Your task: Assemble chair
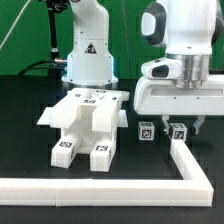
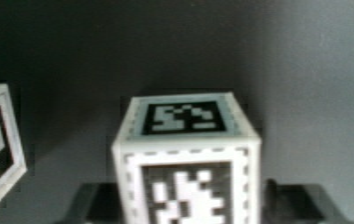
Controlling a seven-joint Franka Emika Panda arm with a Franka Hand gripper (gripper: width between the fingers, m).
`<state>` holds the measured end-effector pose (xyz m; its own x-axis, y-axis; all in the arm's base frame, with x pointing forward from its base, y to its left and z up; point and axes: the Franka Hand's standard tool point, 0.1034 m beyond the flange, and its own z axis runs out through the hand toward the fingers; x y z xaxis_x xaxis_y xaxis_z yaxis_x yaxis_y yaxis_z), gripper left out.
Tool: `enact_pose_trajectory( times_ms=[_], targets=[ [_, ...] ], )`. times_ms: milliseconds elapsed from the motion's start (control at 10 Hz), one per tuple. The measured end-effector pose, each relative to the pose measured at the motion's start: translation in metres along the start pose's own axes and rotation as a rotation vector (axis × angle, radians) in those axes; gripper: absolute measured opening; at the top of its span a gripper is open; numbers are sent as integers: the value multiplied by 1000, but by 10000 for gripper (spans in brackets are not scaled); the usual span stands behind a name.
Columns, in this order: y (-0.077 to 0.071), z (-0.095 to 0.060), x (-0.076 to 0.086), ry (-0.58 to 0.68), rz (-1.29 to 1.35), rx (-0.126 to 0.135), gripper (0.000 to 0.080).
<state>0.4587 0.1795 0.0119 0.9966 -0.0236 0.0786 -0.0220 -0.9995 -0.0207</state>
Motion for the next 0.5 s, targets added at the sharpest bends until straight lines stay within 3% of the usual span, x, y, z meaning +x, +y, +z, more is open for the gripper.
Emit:
enact_pose_trajectory(
  times_ms=[100, 200, 500],
  targets=[
    [0, 0, 0, 0, 0, 0, 333],
    [0, 0, 0, 0, 0, 0, 284],
    [0, 0, 0, 0, 0, 0, 284]
  ],
)
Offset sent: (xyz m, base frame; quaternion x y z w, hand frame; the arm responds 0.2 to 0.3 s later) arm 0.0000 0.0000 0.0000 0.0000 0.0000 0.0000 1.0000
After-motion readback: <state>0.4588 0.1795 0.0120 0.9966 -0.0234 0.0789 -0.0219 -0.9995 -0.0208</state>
